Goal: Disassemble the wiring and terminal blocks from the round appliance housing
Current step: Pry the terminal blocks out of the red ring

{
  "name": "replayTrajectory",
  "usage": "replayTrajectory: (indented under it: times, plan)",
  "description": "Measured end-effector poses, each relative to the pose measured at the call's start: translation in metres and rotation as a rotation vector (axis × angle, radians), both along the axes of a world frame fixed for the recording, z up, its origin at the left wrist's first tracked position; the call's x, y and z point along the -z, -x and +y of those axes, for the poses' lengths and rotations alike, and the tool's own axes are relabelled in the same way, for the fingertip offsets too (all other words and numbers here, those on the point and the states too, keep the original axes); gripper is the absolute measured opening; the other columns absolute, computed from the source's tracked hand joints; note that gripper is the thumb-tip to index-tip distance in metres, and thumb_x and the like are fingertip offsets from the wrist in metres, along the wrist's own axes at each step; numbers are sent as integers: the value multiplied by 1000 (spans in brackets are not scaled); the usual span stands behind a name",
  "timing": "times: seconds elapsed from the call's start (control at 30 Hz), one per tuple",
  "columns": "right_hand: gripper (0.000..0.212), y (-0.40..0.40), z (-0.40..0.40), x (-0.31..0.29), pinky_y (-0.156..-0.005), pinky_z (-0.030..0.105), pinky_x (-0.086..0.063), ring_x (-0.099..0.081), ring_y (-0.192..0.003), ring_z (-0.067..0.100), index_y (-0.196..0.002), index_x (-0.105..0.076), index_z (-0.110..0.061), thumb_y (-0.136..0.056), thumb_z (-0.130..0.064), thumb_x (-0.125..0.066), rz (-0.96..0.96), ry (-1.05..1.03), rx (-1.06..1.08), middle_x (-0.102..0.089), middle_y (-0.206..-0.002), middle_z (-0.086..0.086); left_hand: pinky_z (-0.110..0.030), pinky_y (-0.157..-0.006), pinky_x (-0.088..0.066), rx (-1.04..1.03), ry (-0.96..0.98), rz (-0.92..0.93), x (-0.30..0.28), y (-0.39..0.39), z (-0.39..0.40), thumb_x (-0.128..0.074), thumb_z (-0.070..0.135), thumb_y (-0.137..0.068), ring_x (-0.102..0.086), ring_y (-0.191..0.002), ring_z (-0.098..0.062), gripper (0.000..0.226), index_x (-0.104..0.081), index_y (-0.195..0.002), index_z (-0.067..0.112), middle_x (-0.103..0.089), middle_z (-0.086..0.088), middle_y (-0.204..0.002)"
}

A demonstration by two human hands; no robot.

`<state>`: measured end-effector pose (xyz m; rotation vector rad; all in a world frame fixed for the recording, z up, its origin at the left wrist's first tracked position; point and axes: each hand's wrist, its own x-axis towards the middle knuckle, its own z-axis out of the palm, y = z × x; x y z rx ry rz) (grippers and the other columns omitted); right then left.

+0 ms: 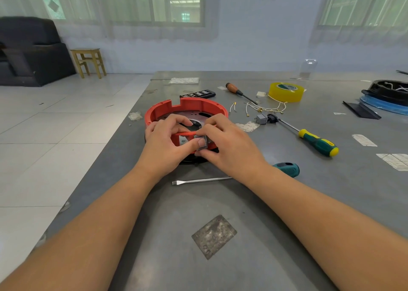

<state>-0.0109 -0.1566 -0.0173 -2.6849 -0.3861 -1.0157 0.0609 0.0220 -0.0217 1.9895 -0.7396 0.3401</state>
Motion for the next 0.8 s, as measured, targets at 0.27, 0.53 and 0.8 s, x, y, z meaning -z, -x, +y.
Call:
replayTrajectory:
  times: [0.27,0.53,0.8]
  plan:
    - [39,17,-3,-5,-82,18,-50,-59,-90,6,-117,-68,-22,-82,-27,-83,29,-326,-113,-59,-110,-9,-41,-115,-24,53,-54,-173,-3,11,0,-41,32,-90,-44,-123,-7,39,-58,-123,44,-65,17,-116]
    - [33,25,-12,-12,-75,16,-55,-68,-83,8,-106,-67,-28,-80,-25,-86,147,-697,-176,-70,-92,-16,-43,-108,-26,16,-213,-461,-4,23,-11,-68,33,-89,-48,-129,-23,37,-70,-123,19,-66,6,-126]
    - [37,27,-21,-20,-87,24,-55,-66,-99,6,-118,-69,-20,-84,-23,-82,137,-410,-177,-68,-113,-11,-44,-105,-30,-9,-311,-509,1,15,-13,-68,39,-94,-50,-126,-26,39,-71,-124,14,-69,0,-123]
